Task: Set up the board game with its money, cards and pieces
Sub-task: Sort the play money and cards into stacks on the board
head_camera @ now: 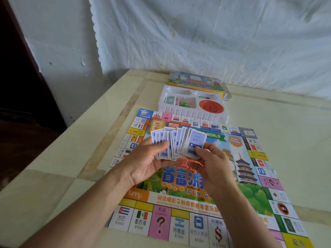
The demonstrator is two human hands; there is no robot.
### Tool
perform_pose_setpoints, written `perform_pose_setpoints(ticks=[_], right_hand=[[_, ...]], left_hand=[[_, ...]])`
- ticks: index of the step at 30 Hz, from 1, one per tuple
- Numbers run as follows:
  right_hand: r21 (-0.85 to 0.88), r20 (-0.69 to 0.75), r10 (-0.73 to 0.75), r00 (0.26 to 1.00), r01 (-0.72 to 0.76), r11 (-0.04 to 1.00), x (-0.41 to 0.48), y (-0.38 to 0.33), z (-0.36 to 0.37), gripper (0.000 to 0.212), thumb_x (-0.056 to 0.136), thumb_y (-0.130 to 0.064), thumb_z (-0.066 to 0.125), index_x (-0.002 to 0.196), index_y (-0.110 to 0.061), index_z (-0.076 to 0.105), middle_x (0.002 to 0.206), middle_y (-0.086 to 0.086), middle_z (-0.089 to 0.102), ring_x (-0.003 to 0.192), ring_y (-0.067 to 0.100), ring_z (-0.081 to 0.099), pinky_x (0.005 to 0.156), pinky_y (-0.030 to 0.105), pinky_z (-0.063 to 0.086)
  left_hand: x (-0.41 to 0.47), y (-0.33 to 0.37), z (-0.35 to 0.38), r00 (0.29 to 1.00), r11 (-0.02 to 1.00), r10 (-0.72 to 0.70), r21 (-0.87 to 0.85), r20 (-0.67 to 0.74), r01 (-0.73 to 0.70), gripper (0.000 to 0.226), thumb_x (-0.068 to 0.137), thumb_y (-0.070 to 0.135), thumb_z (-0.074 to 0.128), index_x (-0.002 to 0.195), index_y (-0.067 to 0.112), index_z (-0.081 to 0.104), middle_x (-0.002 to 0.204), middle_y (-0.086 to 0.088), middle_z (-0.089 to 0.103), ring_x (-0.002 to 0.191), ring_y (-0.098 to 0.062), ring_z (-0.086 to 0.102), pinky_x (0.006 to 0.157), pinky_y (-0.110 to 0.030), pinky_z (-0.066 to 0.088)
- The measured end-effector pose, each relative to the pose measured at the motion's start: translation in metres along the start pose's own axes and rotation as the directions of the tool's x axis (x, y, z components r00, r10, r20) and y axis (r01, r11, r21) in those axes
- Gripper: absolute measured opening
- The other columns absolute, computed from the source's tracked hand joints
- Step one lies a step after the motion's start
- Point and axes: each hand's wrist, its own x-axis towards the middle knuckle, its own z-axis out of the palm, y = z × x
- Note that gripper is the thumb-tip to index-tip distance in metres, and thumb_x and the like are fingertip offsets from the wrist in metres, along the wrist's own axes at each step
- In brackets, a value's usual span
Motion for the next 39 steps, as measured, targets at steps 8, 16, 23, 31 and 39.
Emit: perform_pose_setpoints(ticks=[8,16,23,31,39], right_hand=[[0.025,0.000,-0.001,1.000,0.001,1.000,0.0012,0.0007,-0.0009,0.013,0.095,-0.001,0.048,0.094,-0.003,0.060,0.095,0.016,0.070,0.077,0.024,0.070,0.055,0.027,0.058],[-0.008,-0.002,0.009,1.000,-0.009,1.000,0.0015,0.0035,-0.0020,0.014,0.095,0.001,0.047,0.099,-0.004,0.059,0.096,0.013,0.070,0.075,0.020,0.068,0.055,0.024,0.055],[0.065,0.045,0.032,0.998,-0.035,0.997,0.0034,0.0047,-0.0024,0.017,0.094,0.004,0.046,0.099,-0.004,0.059,0.088,0.015,0.070,0.064,0.022,0.067,0.053,0.026,0.056],[0.072,0.065,0.037,0.997,-0.042,0.996,0.0036,0.0058,-0.0021,0.019,0.094,0.004,0.046,0.101,-0.005,0.060,0.092,0.016,0.071,0.071,0.023,0.068,0.056,0.029,0.058],[0.176,0.176,0.123,0.977,-0.154,0.972,0.0058,0.0075,-0.0015,0.022,0.094,0.005,0.042,0.091,-0.001,0.063,0.084,0.016,0.071,0.065,0.022,0.067,0.056,0.028,0.058]], left_hand=[[0.0005,0.0014,0.0006,1.000,1.000,0.028,0.010,0.007,-0.028,0.037,0.090,0.003,0.050,0.127,0.006,0.050,0.120,-0.029,0.061,0.100,-0.039,0.064,0.083,-0.049,0.053],[0.0026,-0.0029,0.0033,0.969,0.986,0.149,0.102,-0.199,-0.131,0.024,0.087,-0.005,0.056,0.109,0.004,0.059,0.109,-0.027,0.066,0.093,-0.039,0.067,0.072,-0.043,0.060],[0.0031,-0.0030,0.0043,0.969,0.984,0.172,0.065,-0.179,-0.163,0.026,0.082,-0.001,0.059,0.105,0.010,0.064,0.107,-0.024,0.069,0.093,-0.036,0.068,0.078,-0.046,0.057],[0.0029,-0.0031,0.0040,0.980,0.986,0.162,0.048,-0.120,-0.157,0.032,0.075,0.006,0.064,0.107,0.009,0.063,0.107,-0.022,0.069,0.090,-0.033,0.070,0.076,-0.040,0.060],[0.0050,-0.0072,0.0022,0.959,0.965,0.223,0.177,-0.175,-0.193,0.028,0.074,0.002,0.067,0.101,0.010,0.067,0.089,-0.014,0.073,0.079,-0.027,0.070,0.063,-0.031,0.058]])
